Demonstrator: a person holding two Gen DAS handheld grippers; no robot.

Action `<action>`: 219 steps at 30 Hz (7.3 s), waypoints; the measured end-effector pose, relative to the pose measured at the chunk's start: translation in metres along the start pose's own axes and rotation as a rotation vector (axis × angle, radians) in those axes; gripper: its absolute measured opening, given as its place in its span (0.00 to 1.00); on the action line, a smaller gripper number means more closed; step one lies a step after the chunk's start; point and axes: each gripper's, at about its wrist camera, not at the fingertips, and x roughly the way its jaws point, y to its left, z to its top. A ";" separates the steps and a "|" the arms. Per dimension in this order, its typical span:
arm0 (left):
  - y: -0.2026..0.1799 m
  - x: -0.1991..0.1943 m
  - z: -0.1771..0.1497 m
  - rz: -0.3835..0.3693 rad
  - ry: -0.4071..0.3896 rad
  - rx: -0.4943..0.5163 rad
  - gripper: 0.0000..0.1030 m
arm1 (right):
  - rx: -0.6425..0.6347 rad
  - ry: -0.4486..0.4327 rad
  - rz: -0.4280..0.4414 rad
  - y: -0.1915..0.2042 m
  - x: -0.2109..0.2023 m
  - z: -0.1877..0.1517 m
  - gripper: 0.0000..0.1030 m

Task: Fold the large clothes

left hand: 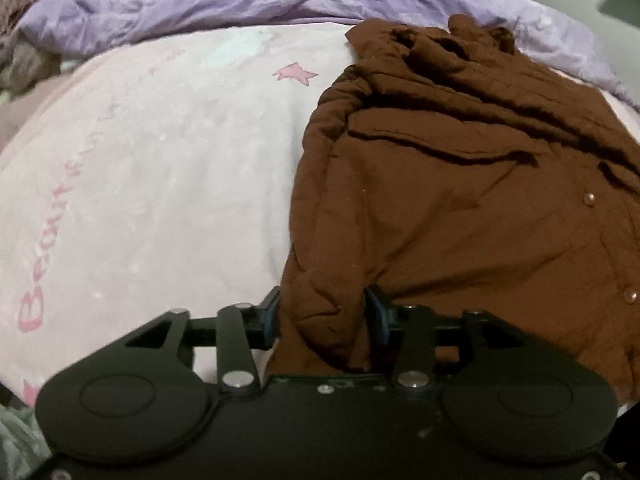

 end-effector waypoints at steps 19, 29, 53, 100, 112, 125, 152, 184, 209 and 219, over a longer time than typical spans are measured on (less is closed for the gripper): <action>-0.022 -0.008 0.142 -0.091 -0.263 0.024 0.11 | -0.041 -0.251 0.028 0.038 0.007 0.138 0.16; 0.007 0.031 0.266 -0.103 -0.485 -0.234 1.00 | 0.167 -0.346 0.168 0.015 0.108 0.265 0.71; -0.018 0.144 0.272 -0.093 -0.389 -0.130 0.09 | 0.027 -0.401 0.041 0.034 0.164 0.244 0.04; -0.006 0.152 0.181 -0.277 -0.108 -0.166 0.48 | 0.148 -0.066 0.315 -0.007 0.156 0.174 0.27; 0.042 -0.046 0.104 -0.281 -0.304 -0.166 0.30 | 0.077 -0.293 0.350 0.011 -0.018 0.144 0.13; 0.065 -0.016 -0.021 -0.165 -0.104 -0.215 0.68 | 0.200 -0.019 0.321 -0.017 0.054 0.061 0.35; -0.065 0.072 0.074 0.194 -0.341 0.087 1.00 | -0.267 -0.128 0.353 0.245 0.106 0.074 0.31; 0.083 0.028 0.036 0.217 -0.223 -0.059 1.00 | -0.131 -0.168 0.132 0.092 0.095 0.095 0.00; -0.067 0.014 0.009 -0.029 -0.205 0.106 1.00 | -0.227 -0.066 0.370 0.212 0.030 0.023 0.24; -0.006 0.004 0.003 0.083 -0.199 -0.001 1.00 | -0.218 -0.074 0.321 0.174 0.027 0.029 0.23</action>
